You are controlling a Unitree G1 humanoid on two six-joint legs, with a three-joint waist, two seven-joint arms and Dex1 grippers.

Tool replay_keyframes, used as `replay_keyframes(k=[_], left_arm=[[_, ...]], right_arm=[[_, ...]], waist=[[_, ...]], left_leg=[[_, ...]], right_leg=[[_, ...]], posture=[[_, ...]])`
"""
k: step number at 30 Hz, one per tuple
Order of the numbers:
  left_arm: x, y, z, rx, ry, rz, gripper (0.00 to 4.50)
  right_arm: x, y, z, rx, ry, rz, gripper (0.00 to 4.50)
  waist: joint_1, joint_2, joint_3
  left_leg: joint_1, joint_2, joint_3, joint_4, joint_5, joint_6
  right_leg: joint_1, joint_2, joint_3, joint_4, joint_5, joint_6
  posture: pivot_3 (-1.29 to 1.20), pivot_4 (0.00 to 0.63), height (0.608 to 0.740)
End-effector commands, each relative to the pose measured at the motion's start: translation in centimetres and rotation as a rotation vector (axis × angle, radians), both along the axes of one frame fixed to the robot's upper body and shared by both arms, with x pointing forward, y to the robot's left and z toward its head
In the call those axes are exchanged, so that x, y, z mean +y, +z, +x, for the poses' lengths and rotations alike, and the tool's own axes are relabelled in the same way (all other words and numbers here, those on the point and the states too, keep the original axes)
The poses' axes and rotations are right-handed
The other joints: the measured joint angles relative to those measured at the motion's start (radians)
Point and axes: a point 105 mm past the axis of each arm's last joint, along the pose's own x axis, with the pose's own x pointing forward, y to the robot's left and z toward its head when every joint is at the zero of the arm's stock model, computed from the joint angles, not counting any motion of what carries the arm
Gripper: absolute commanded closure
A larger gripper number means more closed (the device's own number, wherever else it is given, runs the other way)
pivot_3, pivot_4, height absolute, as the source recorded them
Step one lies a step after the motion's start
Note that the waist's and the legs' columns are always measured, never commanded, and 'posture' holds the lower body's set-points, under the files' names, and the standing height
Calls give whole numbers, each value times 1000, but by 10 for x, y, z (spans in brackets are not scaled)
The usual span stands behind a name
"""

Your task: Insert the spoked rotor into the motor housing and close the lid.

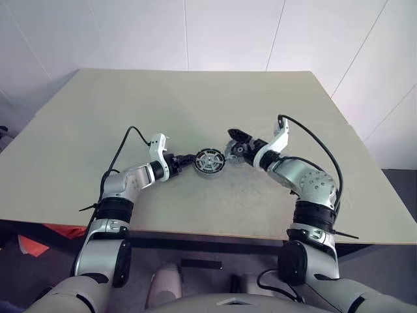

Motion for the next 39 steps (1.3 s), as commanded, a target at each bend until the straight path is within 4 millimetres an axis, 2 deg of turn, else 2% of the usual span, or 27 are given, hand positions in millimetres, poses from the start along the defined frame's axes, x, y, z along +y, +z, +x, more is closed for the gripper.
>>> replay_keyframes(k=[1,5,9,12,20,25,27,34,39], left_arm=[[4,9,2,-33,6,7,2113],[6,9,3,-33,11,11,2113],[9,11,5,-38,22,15,2113],[19,13,9,-48,48,23,2113],[42,22,13,-72,92,47,2113],[56,31,16,-96,121,46,2113],[57,32,16,-98,125,45,2113],[48,27,13,-84,113,42,2113],[45,24,12,-79,106,47,2113]], right_arm=[[19,33,-9,-143,102,46,32],[40,38,-21,-157,206,28,32],[53,37,-28,-164,262,-7,32],[51,37,-26,-180,248,-30,32],[38,41,-15,-386,159,-255,32],[41,26,-14,-473,225,-396,32],[46,18,-16,-544,268,-514,32],[56,-14,-6,-729,307,-869,32],[58,-23,3,-772,287,-936,32]], waist=[[0,0,0],[0,0,0],[0,0,0],[0,0,0],[-1,0,0],[2,0,0],[2,-1,0],[-1,-1,1],[-2,-2,1]], left_leg=[[0,0,0,0,0,0],[0,0,-1,0,0,0],[0,0,-1,0,0,0],[0,0,-1,0,0,0],[0,2,-1,0,0,-1],[-1,0,-2,0,0,0],[-1,0,-2,1,0,0],[-1,1,-1,2,0,0],[-1,1,-1,3,-1,1]], right_leg=[[0,0,0,0,0,0],[0,0,0,0,0,0],[0,0,0,0,0,0],[0,0,0,0,0,0],[-1,1,0,0,2,4],[0,1,0,0,1,3],[0,1,0,0,0,0],[1,1,0,0,0,-1],[0,1,0,0,0,-2]], posture=[[0,0,740],[0,0,740],[0,0,740],[0,0,740],[0,0,740],[0,0,740],[0,0,740],[0,0,740],[0,0,740]])
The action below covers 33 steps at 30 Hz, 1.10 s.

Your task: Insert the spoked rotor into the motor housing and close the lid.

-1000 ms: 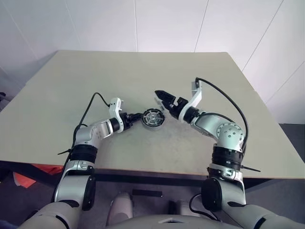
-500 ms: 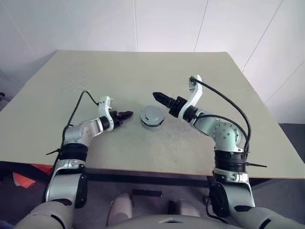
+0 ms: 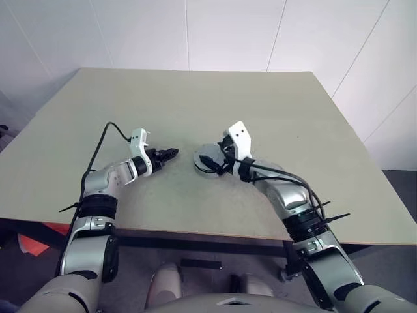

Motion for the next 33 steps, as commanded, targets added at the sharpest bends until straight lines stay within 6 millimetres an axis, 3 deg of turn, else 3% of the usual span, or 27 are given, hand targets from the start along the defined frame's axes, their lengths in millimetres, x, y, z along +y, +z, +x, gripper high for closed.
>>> replay_keyframes(k=[1,8,15,26,29,31,33], left_arm=[[-2,14,3,-55,-10,6,2113],[-1,13,1,-51,-4,11,2113],[-1,13,2,-51,4,11,2113],[-3,12,1,-49,-3,16,2113],[-3,11,0,-46,-2,18,2113],[-3,10,0,-45,-3,20,2113],[-3,10,0,-44,-3,21,2113]], right_arm=[[6,18,8,-117,17,-18,32],[3,10,8,-122,22,-47,32],[10,5,-11,-56,125,-44,32],[2,-10,-1,-4,58,-79,32],[1,-8,0,-6,56,-69,607],[2,-4,-2,-9,75,-56,1279],[2,0,-4,-9,88,-39,1279]], waist=[[0,0,0],[-1,0,0],[-1,-1,0],[-3,-1,0],[-3,-1,0],[-3,-1,0],[-3,-1,0]], left_leg=[[0,0,0,0,0,0],[1,0,0,3,-1,3],[1,1,0,5,-3,5],[4,1,0,6,-3,5],[5,1,0,6,-3,5],[5,1,0,6,-3,5],[5,1,0,6,-3,5]], right_leg=[[0,0,0,0,0,0],[2,0,0,0,0,-1],[3,0,0,1,0,-1],[5,0,0,2,1,-1],[6,0,0,2,1,-1],[6,0,0,2,1,-1],[6,0,0,2,1,-1]], posture=[[0,0,740],[0,0,740],[0,0,740],[0,0,740],[0,0,740],[0,0,740],[0,0,740]])
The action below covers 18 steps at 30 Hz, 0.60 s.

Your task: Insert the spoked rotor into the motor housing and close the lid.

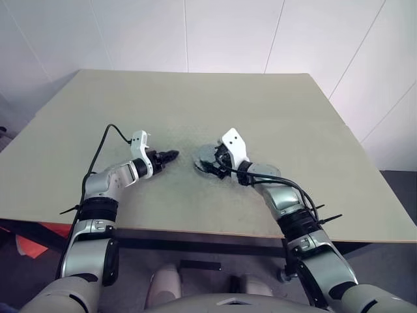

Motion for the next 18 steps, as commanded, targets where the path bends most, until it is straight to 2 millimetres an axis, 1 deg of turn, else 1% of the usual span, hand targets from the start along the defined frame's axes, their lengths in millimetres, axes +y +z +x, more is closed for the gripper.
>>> replay_keyframes(k=[1,9,13,18], left_arm=[[-3,15,3,-58,-12,10,2113],[-4,13,3,-55,-13,10,2113],[-6,11,2,-52,-15,7,2113],[-7,10,1,-50,-17,7,2113]], right_arm=[[0,12,-3,-9,29,26,1279],[-4,24,-7,39,54,109,1279],[-2,20,-8,65,57,115,1279],[-2,13,-10,62,61,75,1279]], waist=[[0,0,0],[2,0,0],[2,0,0],[2,0,0]], left_leg=[[0,0,0,0,0,0],[-2,0,0,0,-1,1],[-2,0,0,0,-1,1],[-2,0,0,0,-1,1]], right_leg=[[0,0,0,0,0,0],[-1,0,0,-2,0,0],[-1,0,0,-2,0,0],[-1,0,0,-2,0,0]], posture=[[0,0,740],[0,0,740],[0,0,740],[0,0,740]])
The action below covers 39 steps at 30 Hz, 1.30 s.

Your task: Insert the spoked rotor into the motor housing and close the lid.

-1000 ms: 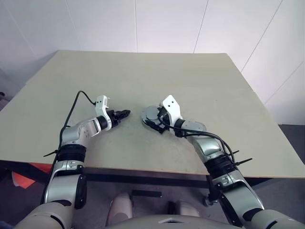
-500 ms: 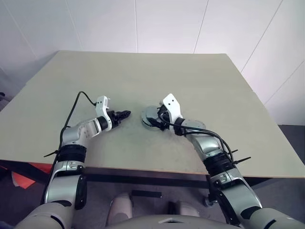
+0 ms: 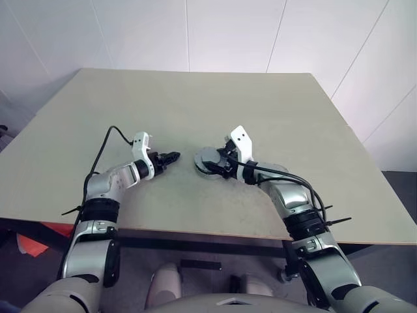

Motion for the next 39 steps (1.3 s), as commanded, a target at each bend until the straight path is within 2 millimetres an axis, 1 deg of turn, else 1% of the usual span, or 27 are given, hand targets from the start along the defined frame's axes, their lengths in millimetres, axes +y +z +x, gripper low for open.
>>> replay_keyframes(k=[1,8,15,20,25,32,39], left_arm=[[-1,16,4,-64,-6,9,2113],[0,15,2,-62,-3,13,2113],[1,14,1,-59,-4,18,2113],[0,13,1,-58,-6,18,2113],[0,13,0,-56,-9,19,2113],[-2,13,-1,-55,-12,18,2113],[-4,12,-2,-51,-15,13,2113]], right_arm=[[5,6,-1,-38,20,-10,1279],[6,1,-6,-49,59,-47,1279],[4,2,-10,-52,83,-46,1279],[3,0,-9,-48,70,-56,1279],[0,-7,-7,-57,64,-112,1279],[-4,-8,-6,-63,70,-147,1279],[-8,-9,-4,-42,70,-143,1279]], waist=[[0,0,0],[-1,0,0],[0,0,0],[0,0,0],[0,0,0],[0,0,0],[1,0,0]], left_leg=[[0,0,0,0,0,0],[0,0,0,0,0,0],[0,0,0,0,0,0],[0,0,0,0,0,0],[0,0,0,0,0,0],[1,0,0,0,0,0],[1,0,0,0,0,0]], right_leg=[[0,0,0,0,0,0],[0,0,0,0,0,0],[0,0,0,0,0,0],[0,0,0,0,0,0],[0,0,0,0,0,0],[1,0,0,0,0,0],[1,0,0,0,0,0]], posture=[[0,0,740],[0,0,740],[0,0,740],[0,0,740],[0,0,740],[0,0,740],[0,0,740]])
